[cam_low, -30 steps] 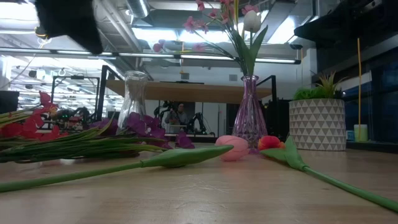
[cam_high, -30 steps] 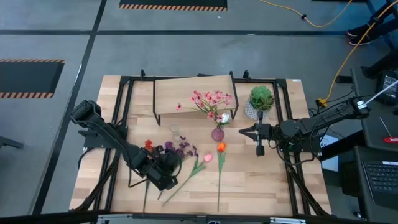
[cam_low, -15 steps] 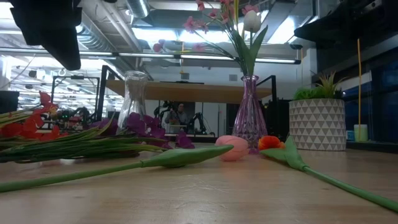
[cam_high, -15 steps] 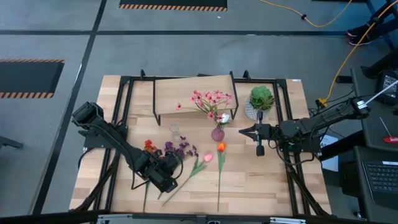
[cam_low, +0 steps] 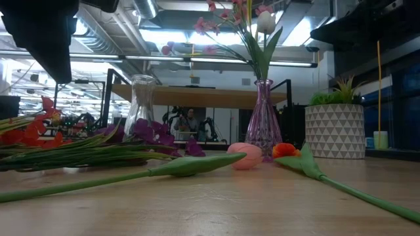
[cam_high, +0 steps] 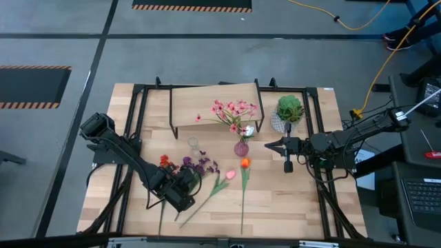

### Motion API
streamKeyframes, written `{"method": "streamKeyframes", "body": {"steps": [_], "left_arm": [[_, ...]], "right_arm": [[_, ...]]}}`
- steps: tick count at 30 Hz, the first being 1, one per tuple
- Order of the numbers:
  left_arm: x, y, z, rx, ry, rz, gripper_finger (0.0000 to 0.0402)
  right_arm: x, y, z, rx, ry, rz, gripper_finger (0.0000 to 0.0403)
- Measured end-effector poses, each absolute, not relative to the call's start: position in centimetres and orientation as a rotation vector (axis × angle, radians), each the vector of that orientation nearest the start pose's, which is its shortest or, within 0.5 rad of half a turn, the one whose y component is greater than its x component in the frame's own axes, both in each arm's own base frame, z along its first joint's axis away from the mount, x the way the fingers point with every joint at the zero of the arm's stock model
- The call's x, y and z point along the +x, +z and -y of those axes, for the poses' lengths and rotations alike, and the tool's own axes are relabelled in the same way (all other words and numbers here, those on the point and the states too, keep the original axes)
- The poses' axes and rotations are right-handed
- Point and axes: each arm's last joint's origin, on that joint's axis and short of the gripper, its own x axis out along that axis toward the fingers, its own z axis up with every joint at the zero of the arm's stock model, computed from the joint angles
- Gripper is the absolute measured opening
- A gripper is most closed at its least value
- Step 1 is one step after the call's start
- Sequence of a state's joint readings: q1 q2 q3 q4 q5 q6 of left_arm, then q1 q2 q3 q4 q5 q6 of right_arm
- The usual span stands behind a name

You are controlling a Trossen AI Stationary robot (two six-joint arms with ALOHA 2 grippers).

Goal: Pick and place flowers into a vace then onto a shelf
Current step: Put the pink flower into the pink vase

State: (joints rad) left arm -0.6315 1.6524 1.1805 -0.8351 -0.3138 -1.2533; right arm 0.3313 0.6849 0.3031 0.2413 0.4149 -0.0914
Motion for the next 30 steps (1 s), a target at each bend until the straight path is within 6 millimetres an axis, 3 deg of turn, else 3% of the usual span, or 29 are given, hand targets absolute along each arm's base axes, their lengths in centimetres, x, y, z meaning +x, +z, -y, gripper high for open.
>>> {"method": "streamKeyframes", "body": {"steps": [25, 30], "left_arm": [[25.72, 21.68, 17.67, -0.483, 0.455, -1.096, 0.0004], [25.88, 21.76, 17.61, -0.408, 0.437, -1.057, 0.0004]], "right_arm": [[15.37, 22.17, -4.06, -0.142, -0.078, -0.135, 0.0022], [15.37, 22.17, -4.05, -0.154, -0.077, -0.135, 0.0022]]}}
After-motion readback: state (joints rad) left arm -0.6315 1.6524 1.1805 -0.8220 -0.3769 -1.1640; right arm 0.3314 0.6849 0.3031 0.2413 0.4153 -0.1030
